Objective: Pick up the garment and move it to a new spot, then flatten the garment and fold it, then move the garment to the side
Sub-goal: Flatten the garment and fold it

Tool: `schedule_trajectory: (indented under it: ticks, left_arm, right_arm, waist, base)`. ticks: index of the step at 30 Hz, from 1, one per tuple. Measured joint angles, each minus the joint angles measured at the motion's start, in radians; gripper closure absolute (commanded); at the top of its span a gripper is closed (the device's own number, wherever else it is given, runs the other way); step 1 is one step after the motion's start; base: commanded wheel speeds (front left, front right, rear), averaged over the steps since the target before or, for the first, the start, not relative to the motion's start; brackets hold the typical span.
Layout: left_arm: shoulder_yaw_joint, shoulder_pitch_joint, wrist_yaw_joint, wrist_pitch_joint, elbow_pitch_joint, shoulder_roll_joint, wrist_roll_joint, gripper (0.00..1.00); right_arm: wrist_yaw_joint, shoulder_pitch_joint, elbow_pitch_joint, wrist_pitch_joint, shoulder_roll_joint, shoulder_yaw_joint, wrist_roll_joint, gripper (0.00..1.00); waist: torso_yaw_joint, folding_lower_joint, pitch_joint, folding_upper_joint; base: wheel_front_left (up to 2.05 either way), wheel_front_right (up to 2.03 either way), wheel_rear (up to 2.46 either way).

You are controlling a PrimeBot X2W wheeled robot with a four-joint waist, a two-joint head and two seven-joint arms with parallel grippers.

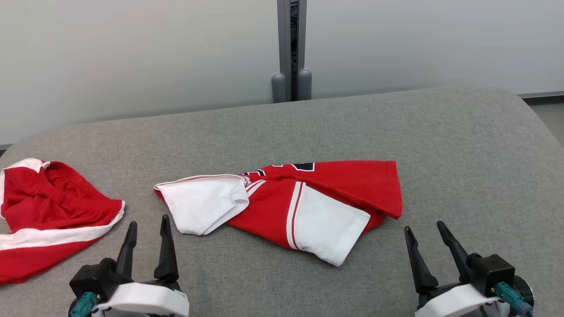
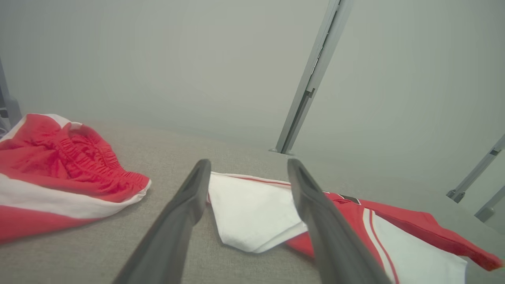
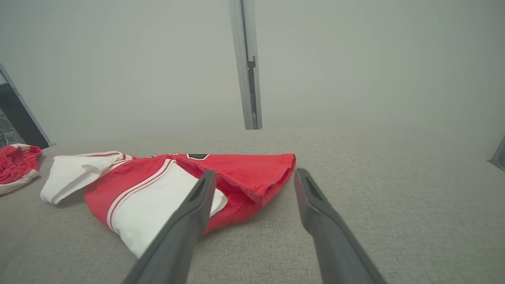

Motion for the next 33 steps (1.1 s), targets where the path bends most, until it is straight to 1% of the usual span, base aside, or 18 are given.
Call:
schedule_trajectory:
  ticks: [4, 12, 15, 26, 29, 33]
  left_arm:
    - [-0.049, 0.033, 0.026, 0.000, -0.002, 0.000, -0.041, 0.00]
    - [-0.120, 0.085, 0.057, 0.000, 0.026, 0.000, -0.072, 0.00]
    - [-0.132, 0.091, 0.072, 0.000, 0.046, 0.000, -0.079, 0.00]
    - [-0.145, 0.090, 0.076, 0.000, 0.078, 0.000, -0.088, 0.00]
    - [-0.154, 0.083, 0.075, 0.000, 0.108, 0.000, -0.097, 0.00]
    - [-0.167, 0.037, 0.075, 0.000, 0.183, 0.000, -0.115, 0.00]
  right_arm:
    - [0.000, 0.012, 0.011, 0.000, -0.006, 0.006, 0.003, 0.00]
    - [0.000, 0.026, 0.017, 0.000, -0.005, 0.007, 0.003, 0.00]
    - [0.000, 0.036, 0.015, 0.000, -0.003, 0.004, 0.003, 0.00]
    - [0.000, 0.039, 0.011, 0.000, 0.002, -0.002, 0.003, 0.00]
    - [0.000, 0.039, 0.010, 0.000, 0.003, -0.003, 0.003, 0.00]
    - [0.000, 0.038, 0.007, 0.000, 0.004, -0.005, 0.003, 0.00]
  waist:
    - [0.012, 0.0000, -0.020, 0.0000]
    - [0.017, 0.0000, -0.054, 0.0000]
    - [0.014, 0.0000, -0.059, 0.0000]
    - [0.006, 0.0000, -0.048, 0.0000]
    - [0.005, 0.0000, -0.042, 0.0000]
    - [0.006, 0.0000, -0.032, 0.0000]
  base:
    - [0.00, 0.00, 0.00]
    - [0.00, 0.00, 0.00]
    - [0.00, 0.00, 0.00]
    - [0.00, 0.00, 0.00]
    - [0.00, 0.00, 0.00]
    - [0.00, 0.00, 0.00]
